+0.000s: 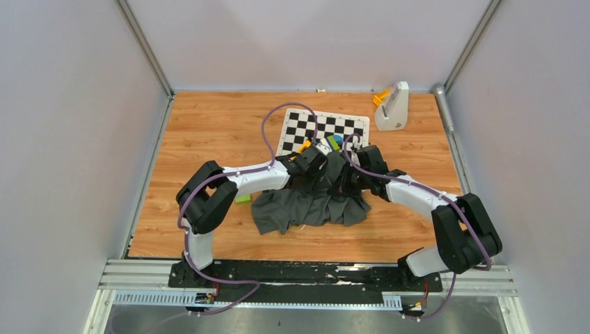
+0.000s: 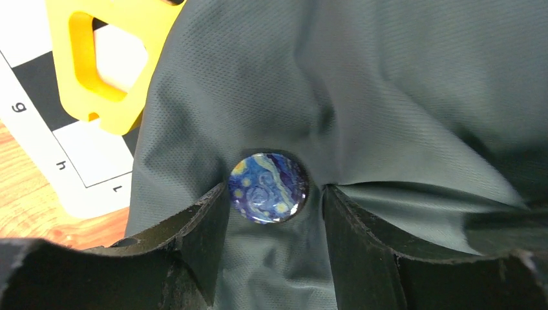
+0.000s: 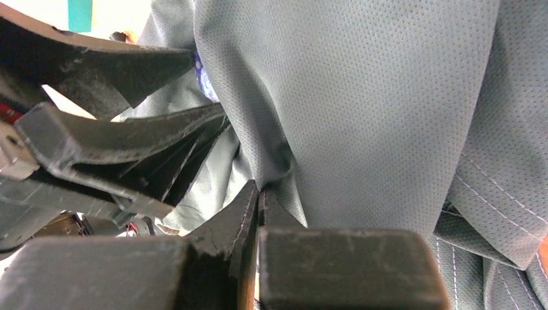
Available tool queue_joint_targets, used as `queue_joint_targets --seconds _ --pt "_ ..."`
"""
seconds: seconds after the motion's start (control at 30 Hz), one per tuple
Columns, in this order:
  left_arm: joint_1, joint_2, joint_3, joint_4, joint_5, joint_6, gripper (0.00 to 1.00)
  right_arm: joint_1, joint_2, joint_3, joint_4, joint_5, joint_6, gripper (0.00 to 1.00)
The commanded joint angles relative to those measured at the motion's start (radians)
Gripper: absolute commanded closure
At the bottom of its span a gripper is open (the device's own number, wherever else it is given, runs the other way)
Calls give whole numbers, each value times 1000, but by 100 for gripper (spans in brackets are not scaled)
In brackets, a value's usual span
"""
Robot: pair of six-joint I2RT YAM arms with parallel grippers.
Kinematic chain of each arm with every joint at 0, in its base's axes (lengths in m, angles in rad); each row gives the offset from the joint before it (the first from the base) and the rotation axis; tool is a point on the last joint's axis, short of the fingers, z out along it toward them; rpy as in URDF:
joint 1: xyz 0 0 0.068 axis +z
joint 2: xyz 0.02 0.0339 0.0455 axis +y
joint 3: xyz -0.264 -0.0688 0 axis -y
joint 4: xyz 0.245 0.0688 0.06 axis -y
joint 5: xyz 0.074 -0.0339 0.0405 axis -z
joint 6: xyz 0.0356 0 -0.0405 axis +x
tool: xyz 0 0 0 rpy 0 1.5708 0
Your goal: Remove the brooch from the garment
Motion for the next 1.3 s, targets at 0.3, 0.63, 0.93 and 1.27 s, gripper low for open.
queue_joint_targets --seconds 0.3,0.63,0.93,1.27 --pt "11 30 21 2 -71 -8 36 -6 -46 -64 38 -9 -13 100" --pt "52 37 -30 42 19 -46 36 -15 -114 -87 1 14 -25 100" --pt "60 13 -20 -7 55 -46 34 -21 -123 -100 -7 5 -28 100" --pt "-11 12 -4 -132 -95 -56 30 -22 -114 -90 -5 -9 -26 100"
